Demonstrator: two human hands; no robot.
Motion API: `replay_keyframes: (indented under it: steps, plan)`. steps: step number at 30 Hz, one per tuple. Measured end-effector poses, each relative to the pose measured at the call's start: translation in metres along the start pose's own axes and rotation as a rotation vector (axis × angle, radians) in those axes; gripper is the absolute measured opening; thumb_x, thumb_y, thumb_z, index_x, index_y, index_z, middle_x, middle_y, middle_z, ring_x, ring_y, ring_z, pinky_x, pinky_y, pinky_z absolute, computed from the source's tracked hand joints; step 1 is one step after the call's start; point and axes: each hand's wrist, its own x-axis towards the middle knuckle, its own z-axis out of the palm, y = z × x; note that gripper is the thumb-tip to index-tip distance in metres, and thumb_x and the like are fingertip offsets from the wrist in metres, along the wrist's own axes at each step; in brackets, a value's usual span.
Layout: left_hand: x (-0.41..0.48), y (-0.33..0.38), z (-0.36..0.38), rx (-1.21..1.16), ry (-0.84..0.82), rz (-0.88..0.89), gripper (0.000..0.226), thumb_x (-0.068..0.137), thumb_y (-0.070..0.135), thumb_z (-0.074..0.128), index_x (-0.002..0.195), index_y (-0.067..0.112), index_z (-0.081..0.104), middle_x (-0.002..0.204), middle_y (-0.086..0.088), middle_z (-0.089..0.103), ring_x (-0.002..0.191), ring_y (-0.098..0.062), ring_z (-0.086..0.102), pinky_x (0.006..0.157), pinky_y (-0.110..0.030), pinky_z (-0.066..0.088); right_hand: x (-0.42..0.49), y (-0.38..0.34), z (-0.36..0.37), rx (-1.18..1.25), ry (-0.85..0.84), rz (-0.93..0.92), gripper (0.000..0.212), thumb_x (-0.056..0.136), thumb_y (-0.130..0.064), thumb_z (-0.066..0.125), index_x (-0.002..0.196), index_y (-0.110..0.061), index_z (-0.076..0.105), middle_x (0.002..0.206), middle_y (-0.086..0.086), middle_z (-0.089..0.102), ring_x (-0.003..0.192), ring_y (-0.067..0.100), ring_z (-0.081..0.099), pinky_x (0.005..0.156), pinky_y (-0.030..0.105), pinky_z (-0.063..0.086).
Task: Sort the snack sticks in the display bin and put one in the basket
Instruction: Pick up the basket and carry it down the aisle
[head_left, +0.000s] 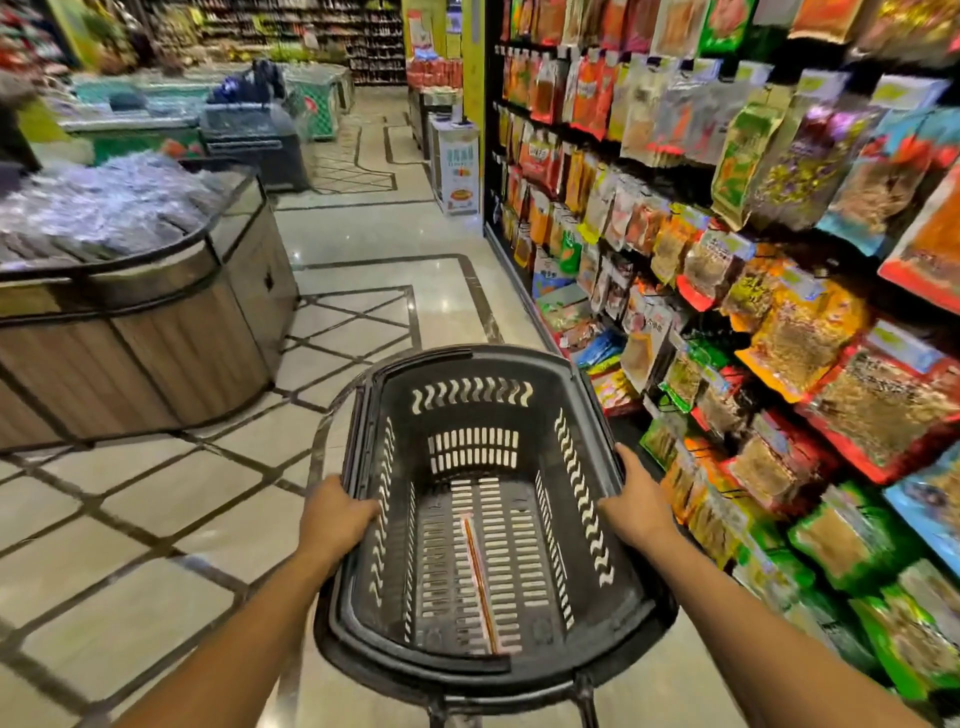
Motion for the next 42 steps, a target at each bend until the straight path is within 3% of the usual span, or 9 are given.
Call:
replay_keyframes:
  steps: [7,11,14,18,21,24,30,35,42]
  plan:
    - [0.148,0.071,0.019,-0.012,-0.064,0.040,0.049,0.075,0.027,0.076,0.118,0.014,0.058,0.109,-0.010,0.069,0.090,-0.029,0.062,0.081,-0.040,0.052,0.142,-0.047,0.006,0.015,0.037,0.060,0.091,0.086,-0.010,0.072,0.160,-0.019,0.020,0.148,0.012,0.052,0.120,0.032,0.060,0.089,0.035,0.050]
    - [0.218,0.114,0.030,0.019,-0.075,0.065,0.043,0.073,0.029,0.076,0.111,0.019,0.058,0.101,-0.005,0.069,0.088,-0.028,0.064,0.081,-0.041,0.054,0.214,-0.062,0.005,0.066,0.066,0.067,0.087,0.088,-0.012,0.073,0.159,-0.018,0.023,0.122,0.013,0.066,0.070,0.014,0.057,0.057,0.027,0.039]
    - [0.271,0.147,0.045,0.031,-0.084,0.061,0.042,0.071,0.028,0.075,0.108,0.017,0.058,0.099,-0.004,0.068,0.086,-0.027,0.064,0.080,-0.041,0.055,0.275,-0.065,0.004,0.078,0.082,0.088,0.090,0.088,-0.010,0.072,0.160,-0.020,0.019,0.087,0.007,0.063,0.059,0.015,0.052,0.048,0.027,0.034]
    - [0.344,0.184,0.073,0.064,-0.092,0.055,0.046,0.063,0.033,0.069,0.105,0.017,0.057,0.094,-0.004,0.068,0.082,-0.027,0.065,0.078,-0.043,0.058,0.360,-0.065,0.004,0.066,0.060,0.114,0.093,0.086,-0.009,0.073,0.160,-0.023,0.018,0.108,0.014,0.069,0.075,0.029,0.066,0.057,0.034,0.046]
    - [0.397,0.218,0.096,0.080,-0.083,0.051,0.039,0.070,0.026,0.072,0.105,0.017,0.057,0.092,-0.004,0.069,0.079,-0.025,0.065,0.071,-0.038,0.055,0.430,-0.071,0.000,0.094,0.049,0.088,0.095,0.084,-0.012,0.077,0.160,-0.019,0.020,0.144,0.014,0.055,0.114,0.037,0.063,0.086,0.040,0.051]
    - [0.449,0.256,0.115,0.088,-0.057,0.047,0.038,0.073,0.022,0.074,0.107,0.016,0.058,0.095,-0.004,0.069,0.080,-0.024,0.064,0.071,-0.037,0.053,0.505,-0.079,-0.007,0.099,0.050,0.070,0.095,0.080,-0.017,0.081,0.158,-0.013,0.026,0.153,0.011,0.046,0.136,0.033,0.049,0.108,0.042,0.044]
    - [0.531,0.335,0.143,0.044,-0.011,0.028,0.028,0.079,0.019,0.075,0.094,0.024,0.053,0.085,0.003,0.060,0.073,-0.016,0.054,0.071,-0.035,0.043,0.643,-0.098,-0.023,0.054,-0.015,0.062,0.095,0.083,-0.022,0.078,0.159,-0.025,0.021,0.125,0.012,0.066,0.093,0.028,0.065,0.069,0.035,0.049]
    - [0.606,0.376,0.157,0.029,-0.004,-0.010,0.034,0.075,0.022,0.075,0.103,0.021,0.056,0.092,-0.001,0.066,0.079,-0.023,0.061,0.072,-0.036,0.050,0.738,-0.127,-0.028,0.072,-0.052,0.037,0.094,0.085,-0.016,0.077,0.160,-0.021,0.021,0.142,0.012,0.056,0.114,0.034,0.062,0.085,0.038,0.052]
    - [0.735,0.425,0.186,-0.067,-0.029,-0.017,0.042,0.060,0.035,0.068,0.100,0.025,0.060,0.093,-0.002,0.067,0.084,-0.027,0.063,0.084,-0.043,0.056,0.883,-0.158,-0.006,0.033,-0.057,0.034,0.089,0.088,-0.012,0.073,0.160,-0.021,0.021,0.140,0.013,0.058,0.107,0.033,0.064,0.076,0.034,0.048]
